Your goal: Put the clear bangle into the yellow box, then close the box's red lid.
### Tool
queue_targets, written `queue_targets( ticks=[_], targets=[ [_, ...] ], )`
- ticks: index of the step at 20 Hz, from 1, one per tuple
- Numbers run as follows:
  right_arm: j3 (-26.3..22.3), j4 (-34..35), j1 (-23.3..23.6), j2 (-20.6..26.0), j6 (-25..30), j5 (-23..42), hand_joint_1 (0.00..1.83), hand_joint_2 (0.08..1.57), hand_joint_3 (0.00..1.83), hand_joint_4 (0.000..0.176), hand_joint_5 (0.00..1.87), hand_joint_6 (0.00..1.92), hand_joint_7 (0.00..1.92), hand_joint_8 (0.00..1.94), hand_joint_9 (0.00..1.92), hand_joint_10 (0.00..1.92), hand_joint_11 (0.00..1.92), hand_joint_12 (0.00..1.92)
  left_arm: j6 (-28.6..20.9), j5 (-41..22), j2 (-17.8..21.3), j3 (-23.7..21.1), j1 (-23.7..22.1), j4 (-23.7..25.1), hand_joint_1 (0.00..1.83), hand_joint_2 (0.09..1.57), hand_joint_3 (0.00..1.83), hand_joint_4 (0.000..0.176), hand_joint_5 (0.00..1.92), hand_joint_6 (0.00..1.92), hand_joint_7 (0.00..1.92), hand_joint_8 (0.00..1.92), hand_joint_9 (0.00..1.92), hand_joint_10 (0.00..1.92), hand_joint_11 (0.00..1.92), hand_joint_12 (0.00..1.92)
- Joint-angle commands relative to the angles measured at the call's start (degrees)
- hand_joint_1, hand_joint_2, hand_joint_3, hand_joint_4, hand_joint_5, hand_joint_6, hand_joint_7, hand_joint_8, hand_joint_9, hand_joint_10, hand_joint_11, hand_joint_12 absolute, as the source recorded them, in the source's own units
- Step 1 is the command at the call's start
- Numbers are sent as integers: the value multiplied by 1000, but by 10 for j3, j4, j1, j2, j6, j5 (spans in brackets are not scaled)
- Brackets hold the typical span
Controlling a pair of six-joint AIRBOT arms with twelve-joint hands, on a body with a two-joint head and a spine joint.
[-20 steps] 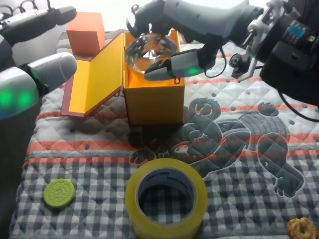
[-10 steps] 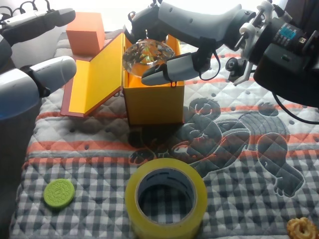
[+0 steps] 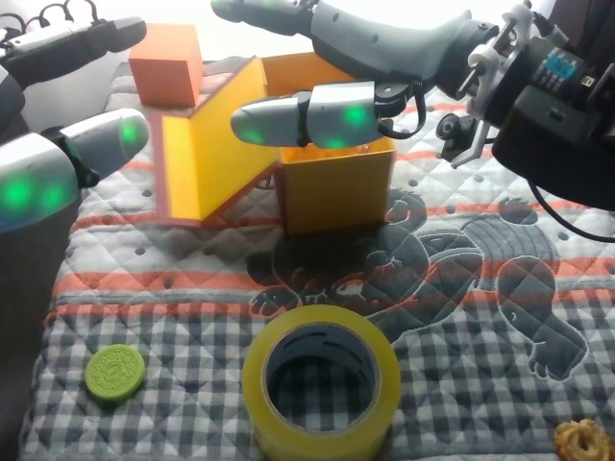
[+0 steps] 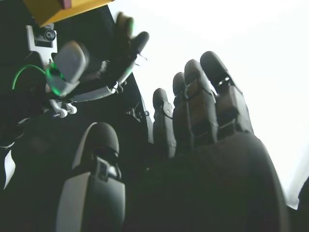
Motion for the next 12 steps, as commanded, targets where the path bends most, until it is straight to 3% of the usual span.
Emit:
queue_targets(
  ticks=[1, 3, 4, 6, 7, 8, 9, 10, 11, 12],
  targets=[
    [1, 7, 7, 7, 2, 65, 0, 1004, 0, 0, 39, 0, 380, 1, 471, 1, 5, 1616, -3, -69, -1, 3, -10, 10, 318, 1256, 0, 105, 397, 1, 372, 3, 378, 4, 0, 1063],
    [-5, 7, 8, 20, 2, 68, 0, 993, 0, 0, 2, 0, 272, 5, 277, 17, 0, 1146, -3, -67, -2, 1, -10, 10, 311, 1260, 1, 101, 399, 1, 373, 1, 372, 2, 0, 1030],
    [-10, 8, 8, 30, 2, 74, 0, 1002, 1, 0, 0, 0, 220, 4, 239, 7, 0, 1024, -3, -63, -2, 1, -10, 11, 307, 1256, 0, 102, 406, 3, 382, 5, 380, 5, 0, 1021],
    [-27, 13, 7, 60, 2, 104, 0, 1009, 0, 0, 0, 0, 190, 13, 254, 9, 0, 1185, -5, -55, -2, 0, -9, 12, 321, 1262, 0, 94, 417, 3, 408, 5, 415, 10, 0, 1078],
    [-34, 17, 3, 72, 2, 121, 0, 994, 0, 9, 0, 0, 105, 16, 247, 5, 0, 1386, -10, -50, -1, 0, -9, 14, 289, 1271, 2, 97, 394, 1, 397, 2, 403, 3, 0, 1032],
    [-42, 23, -1, 87, 2, 140, 0, 970, 0, 36, 0, 0, 98, 11, 244, 3, 0, 1458, -18, -44, -1, 0, -8, 19, 332, 1266, 0, 88, 406, 3, 407, 3, 418, 6, 0, 1135],
    [-50, 29, -8, 102, 2, 157, 0, 960, 0, 54, 0, 0, 96, 5, 189, 2, 0, 1398, -24, -35, 0, -1, -7, 25, 347, 1254, 0, 90, 424, 6, 417, 4, 428, 7, 0, 1169],
    [-59, 39, -18, 121, 2, 177, 0, 958, 0, 59, 0, 0, 96, 4, 177, 1, 0, 1385, -26, -22, 2, -2, -7, 34, 349, 1251, 0, 91, 427, 6, 420, 4, 430, 7, 0, 1176],
    [-63, 45, -25, 130, 2, 188, 3, 945, 6, 58, 0, 0, 62, 9, 51, 47, 0, 683, -26, -14, 3, -3, -7, 38, 292, 1252, 0, 117, 418, 1, 446, 12, 437, 9, 0, 1179],
    [-70, 53, -39, 146, 2, 204, 2, 941, 1, 66, 0, 0, 19, 25, 9, 9, 0, 150, -26, -2, 8, -5, -7, 46, 259, 1256, 0, 122, 409, 1, 452, 10, 433, 6, 0, 1171]
  ],
)
